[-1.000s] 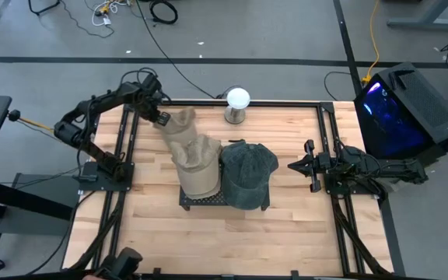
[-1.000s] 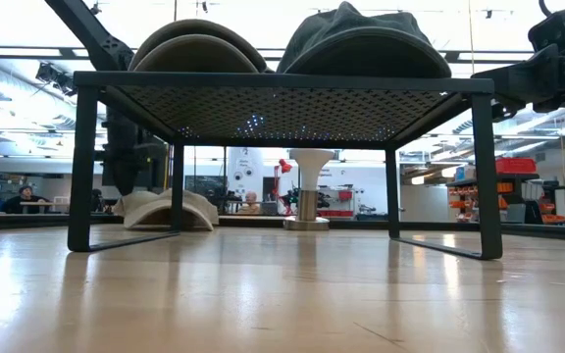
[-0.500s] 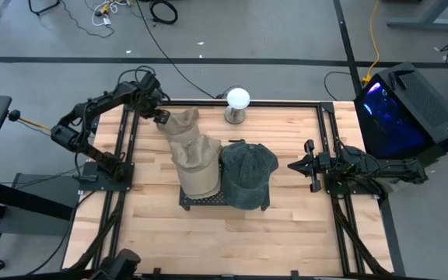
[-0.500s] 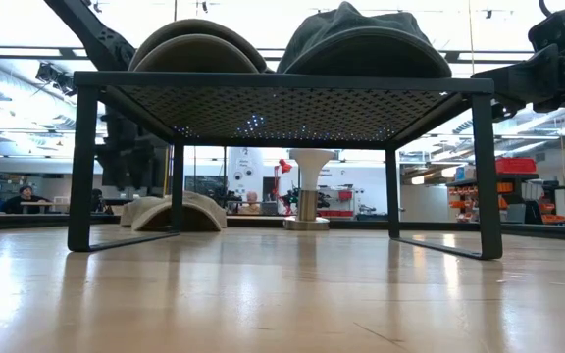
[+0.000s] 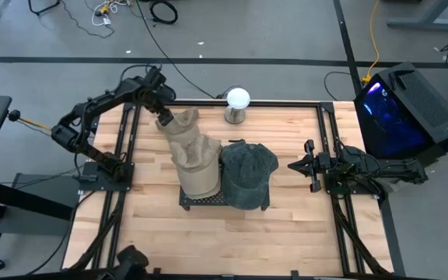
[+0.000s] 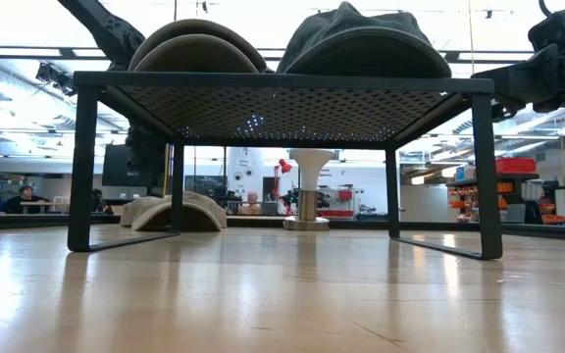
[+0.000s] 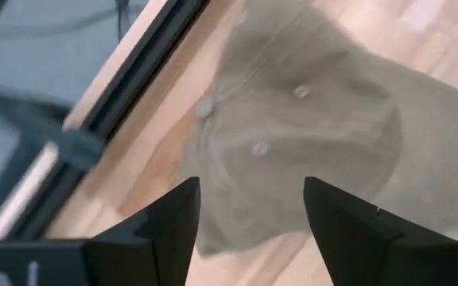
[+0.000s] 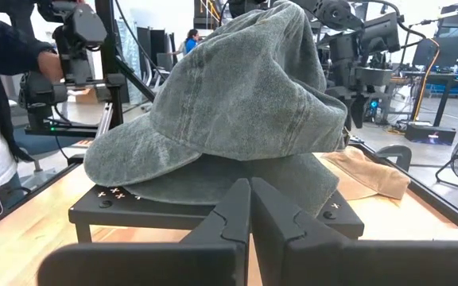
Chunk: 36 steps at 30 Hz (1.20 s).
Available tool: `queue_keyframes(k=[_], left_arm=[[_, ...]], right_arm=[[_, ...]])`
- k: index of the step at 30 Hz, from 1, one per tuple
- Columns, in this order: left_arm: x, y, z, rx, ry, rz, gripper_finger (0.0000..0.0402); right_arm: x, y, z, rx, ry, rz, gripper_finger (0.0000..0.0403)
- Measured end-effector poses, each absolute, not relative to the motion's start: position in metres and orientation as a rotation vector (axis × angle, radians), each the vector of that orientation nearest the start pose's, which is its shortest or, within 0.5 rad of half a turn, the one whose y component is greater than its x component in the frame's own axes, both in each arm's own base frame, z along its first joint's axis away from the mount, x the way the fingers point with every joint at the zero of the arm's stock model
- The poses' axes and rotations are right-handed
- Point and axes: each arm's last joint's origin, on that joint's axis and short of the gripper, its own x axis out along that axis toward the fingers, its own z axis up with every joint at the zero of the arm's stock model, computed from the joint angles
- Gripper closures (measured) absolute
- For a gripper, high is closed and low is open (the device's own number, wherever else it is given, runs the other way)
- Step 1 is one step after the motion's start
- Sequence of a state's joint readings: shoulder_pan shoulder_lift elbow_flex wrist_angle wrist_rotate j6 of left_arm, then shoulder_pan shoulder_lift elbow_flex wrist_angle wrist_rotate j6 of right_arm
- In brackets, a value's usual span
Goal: Pick & Place hat
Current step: Stack the brown cap into the stack of brown caps on the shelf
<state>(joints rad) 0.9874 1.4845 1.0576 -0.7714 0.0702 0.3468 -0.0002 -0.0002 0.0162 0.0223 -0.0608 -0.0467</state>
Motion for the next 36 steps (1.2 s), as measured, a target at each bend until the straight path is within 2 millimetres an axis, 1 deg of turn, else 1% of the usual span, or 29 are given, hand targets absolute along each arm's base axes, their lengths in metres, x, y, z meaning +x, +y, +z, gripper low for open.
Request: queue_keyframes(k=[9, 19, 25, 31, 36], left_arm=[[0.177, 0.229, 0.234, -0.065, 1.135, 0.45, 0.0174], [0.187, 0.221, 0.234, 0.188, 1.179, 0.265, 0.0175], [0.19, 0.218, 0.234, 0.344, 1.204, 0.148, 0.0175], [0.191, 0.218, 0.234, 0.423, 1.211, 0.091, 0.0175], [0.191, 0.218, 0.234, 0.397, 1.206, 0.109, 0.0175]], right_arm=[[0.097, 0.002, 0.171, -0.048, -0.04, 0.06, 0.0388], [0.097, 0.002, 0.171, -0.048, -0.04, 0.06, 0.0388], [0.097, 0.002, 0.171, -0.048, -0.04, 0.06, 0.0388], [0.097, 0.002, 0.171, -0.048, -0.04, 0.06, 0.0388], [0.097, 0.002, 0.171, -0.048, -0.04, 0.06, 0.0388]])
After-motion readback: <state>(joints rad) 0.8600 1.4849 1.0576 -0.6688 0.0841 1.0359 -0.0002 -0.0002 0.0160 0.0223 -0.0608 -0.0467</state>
